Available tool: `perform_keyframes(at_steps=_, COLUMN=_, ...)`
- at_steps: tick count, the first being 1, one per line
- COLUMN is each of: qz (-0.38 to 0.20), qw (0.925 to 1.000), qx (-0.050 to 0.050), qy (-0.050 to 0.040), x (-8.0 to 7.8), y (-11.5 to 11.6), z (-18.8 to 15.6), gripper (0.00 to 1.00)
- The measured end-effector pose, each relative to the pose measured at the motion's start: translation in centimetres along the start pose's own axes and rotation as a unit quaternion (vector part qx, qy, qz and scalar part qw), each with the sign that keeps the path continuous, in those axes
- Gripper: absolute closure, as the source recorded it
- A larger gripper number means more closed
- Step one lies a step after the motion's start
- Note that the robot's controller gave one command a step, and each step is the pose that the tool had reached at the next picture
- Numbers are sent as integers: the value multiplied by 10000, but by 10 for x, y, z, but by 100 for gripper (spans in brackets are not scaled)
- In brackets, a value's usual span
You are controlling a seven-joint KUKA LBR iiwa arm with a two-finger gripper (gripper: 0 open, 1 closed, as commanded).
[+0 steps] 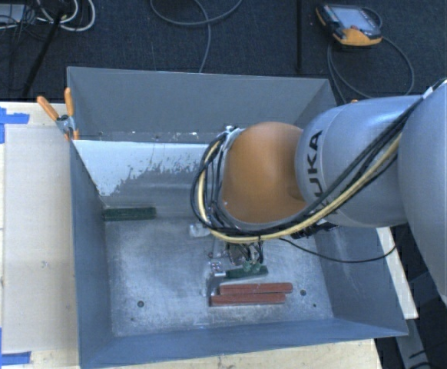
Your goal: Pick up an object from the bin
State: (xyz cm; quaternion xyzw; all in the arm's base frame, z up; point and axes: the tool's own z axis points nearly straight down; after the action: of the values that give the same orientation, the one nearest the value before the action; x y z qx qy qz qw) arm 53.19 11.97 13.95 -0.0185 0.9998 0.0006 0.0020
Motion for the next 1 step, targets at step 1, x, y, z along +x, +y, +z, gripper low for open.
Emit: perform_keyframes(at_steps=1, qz=-952, qw=9955, qx=3, qy=41, x=-35, y=-35, z=-1, gripper=0)
